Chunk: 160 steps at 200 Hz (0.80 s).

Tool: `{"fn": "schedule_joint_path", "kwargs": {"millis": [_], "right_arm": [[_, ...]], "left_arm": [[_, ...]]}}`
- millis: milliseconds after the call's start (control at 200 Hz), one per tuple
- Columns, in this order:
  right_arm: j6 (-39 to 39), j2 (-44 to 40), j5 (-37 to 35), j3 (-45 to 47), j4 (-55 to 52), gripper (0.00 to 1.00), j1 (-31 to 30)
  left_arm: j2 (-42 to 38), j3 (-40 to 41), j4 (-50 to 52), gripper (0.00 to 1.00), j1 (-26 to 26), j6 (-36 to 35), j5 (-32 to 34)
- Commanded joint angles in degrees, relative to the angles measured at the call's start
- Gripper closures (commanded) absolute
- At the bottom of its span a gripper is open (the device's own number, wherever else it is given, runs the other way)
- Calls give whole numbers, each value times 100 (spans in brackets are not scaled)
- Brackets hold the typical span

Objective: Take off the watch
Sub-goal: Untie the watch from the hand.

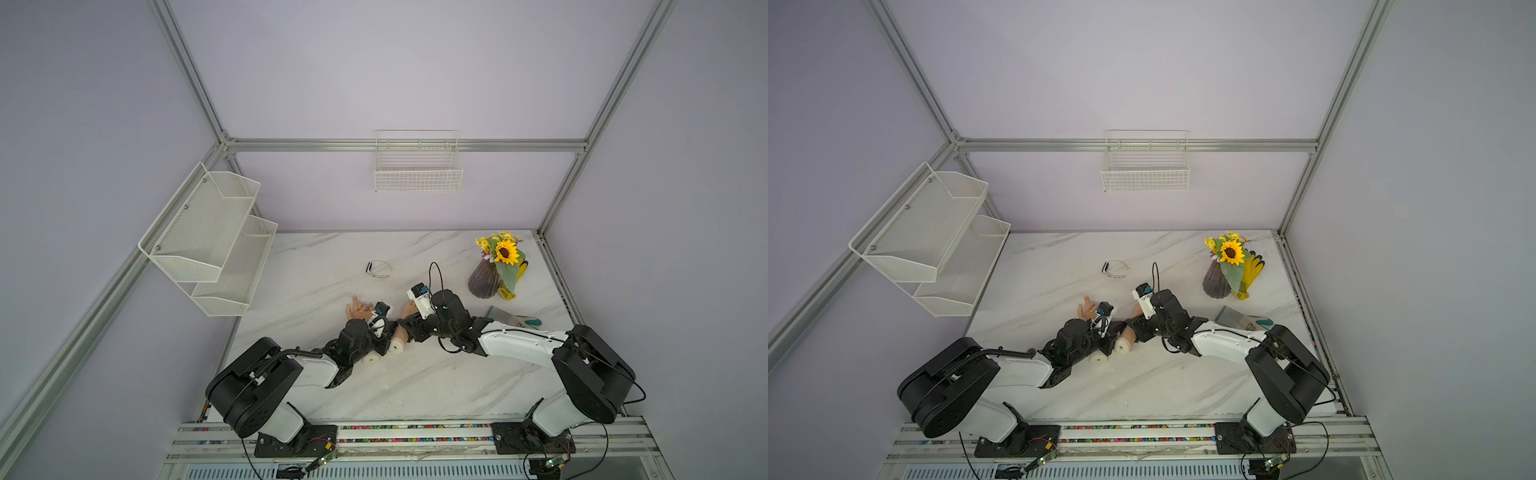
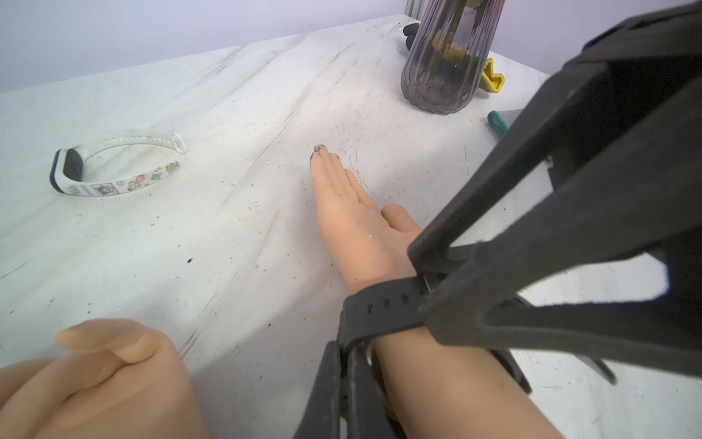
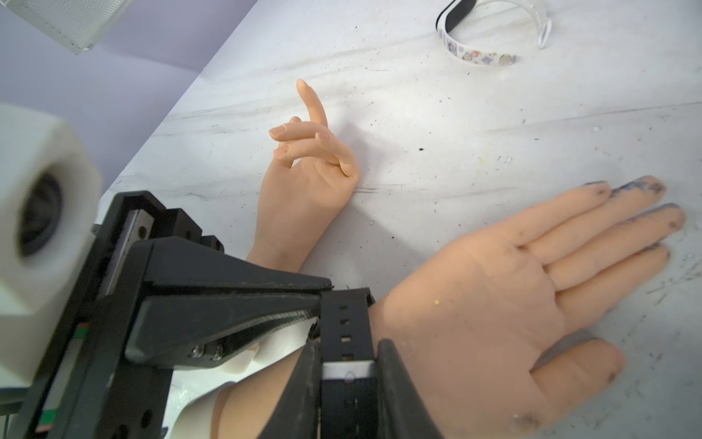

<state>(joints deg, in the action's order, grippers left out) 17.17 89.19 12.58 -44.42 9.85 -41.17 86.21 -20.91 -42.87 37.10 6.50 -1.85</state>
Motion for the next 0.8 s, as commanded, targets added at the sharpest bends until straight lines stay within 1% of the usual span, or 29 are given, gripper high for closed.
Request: {"fn": "schedule_joint_path", "kwargs": {"millis": [0,110,295,435,540,605,650,725,795], "right_arm": [[260,-334,-276,287,-285,82,175],[331,-387,-349,405,-224,82,194],[392,-376,-179,571,-21,82,190],[366,-393,-115,628,63,77,193],[295,-394,34,580,107,76,197],[246,-405,196,525,158,71,197],[221,-427,326,497,194,65,196],[199,-492,498,432,279,57,195],[163,-555,620,354,410,53,188]], "left_arm": [[-17,-37,60,100,-556,369,1259],[-8,-25,34,100,-615,409,1213],[-4,-13,29,100,-656,426,1160],[26,-23,16,100,-652,428,1062],[66,-27,-97,100,-655,372,799],[97,-22,-186,100,-652,351,554],[105,-19,-257,100,-653,330,389],[106,-8,-340,100,-652,292,190],[122,3,-388,100,-652,261,80]]}}
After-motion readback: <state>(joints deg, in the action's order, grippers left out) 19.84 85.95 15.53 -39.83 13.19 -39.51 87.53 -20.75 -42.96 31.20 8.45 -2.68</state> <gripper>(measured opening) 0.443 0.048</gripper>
